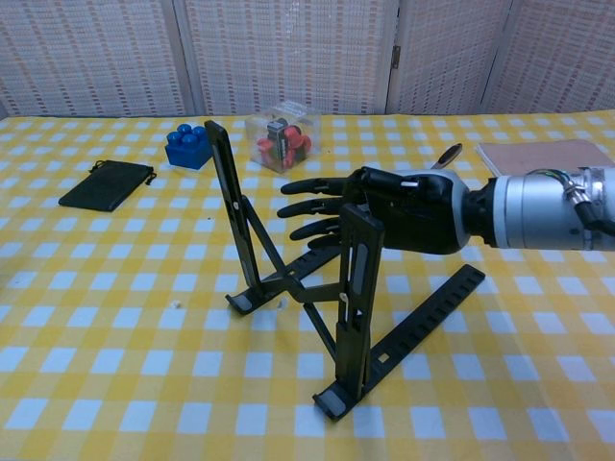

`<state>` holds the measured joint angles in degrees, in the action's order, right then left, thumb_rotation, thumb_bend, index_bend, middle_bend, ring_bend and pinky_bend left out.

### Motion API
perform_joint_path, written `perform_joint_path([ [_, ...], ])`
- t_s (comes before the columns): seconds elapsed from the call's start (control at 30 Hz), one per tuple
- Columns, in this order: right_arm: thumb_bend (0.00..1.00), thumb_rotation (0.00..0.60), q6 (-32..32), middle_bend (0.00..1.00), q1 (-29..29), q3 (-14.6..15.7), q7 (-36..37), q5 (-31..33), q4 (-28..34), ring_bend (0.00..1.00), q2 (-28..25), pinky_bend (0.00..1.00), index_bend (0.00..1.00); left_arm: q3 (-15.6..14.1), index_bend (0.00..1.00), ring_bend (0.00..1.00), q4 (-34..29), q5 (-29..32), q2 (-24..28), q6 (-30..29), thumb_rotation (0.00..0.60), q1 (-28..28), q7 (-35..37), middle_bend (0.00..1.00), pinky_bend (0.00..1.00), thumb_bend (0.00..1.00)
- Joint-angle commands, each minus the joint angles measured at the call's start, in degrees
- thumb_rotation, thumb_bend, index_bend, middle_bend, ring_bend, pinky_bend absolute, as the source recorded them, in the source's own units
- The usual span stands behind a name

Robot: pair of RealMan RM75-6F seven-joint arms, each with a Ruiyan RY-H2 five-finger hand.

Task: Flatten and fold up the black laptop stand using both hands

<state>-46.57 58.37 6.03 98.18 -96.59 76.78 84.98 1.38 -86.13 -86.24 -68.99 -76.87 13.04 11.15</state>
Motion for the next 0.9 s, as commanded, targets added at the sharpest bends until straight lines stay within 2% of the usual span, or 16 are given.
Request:
perform_joint_path([
  [0.03,1.00,0.222,1.67,0.09,1.61,-1.14,0.24,0.78,-1.75,0.12,1.56,0.00,0.00,0.00,0.19,0.09,0.01,0.09,0.02,0.02,0.600,-0.04,-0.02,0.17,0.00,0.29],
  [0.37,1.00,0.221,4.41,0.13,4.72,-2.34,0.46,1.45,-5.09,0.15,6.25,0.01,0.00,0.06,0.19,0.09,-0.06,0.27,0.04,0.24,0.600,0.02,-0.11,0.17,0.00,0.29],
  [0.9,1.00,0.222,1.63,0.14,8.76,-1.44,2.37,-2.35,-3.01,0.16,9.15,0.01,0.00,0.21,0.19,0.09,-0.01,0.66,0.18,0.20,0.600,-0.17,-0.02,0.17,0.00,0.29],
])
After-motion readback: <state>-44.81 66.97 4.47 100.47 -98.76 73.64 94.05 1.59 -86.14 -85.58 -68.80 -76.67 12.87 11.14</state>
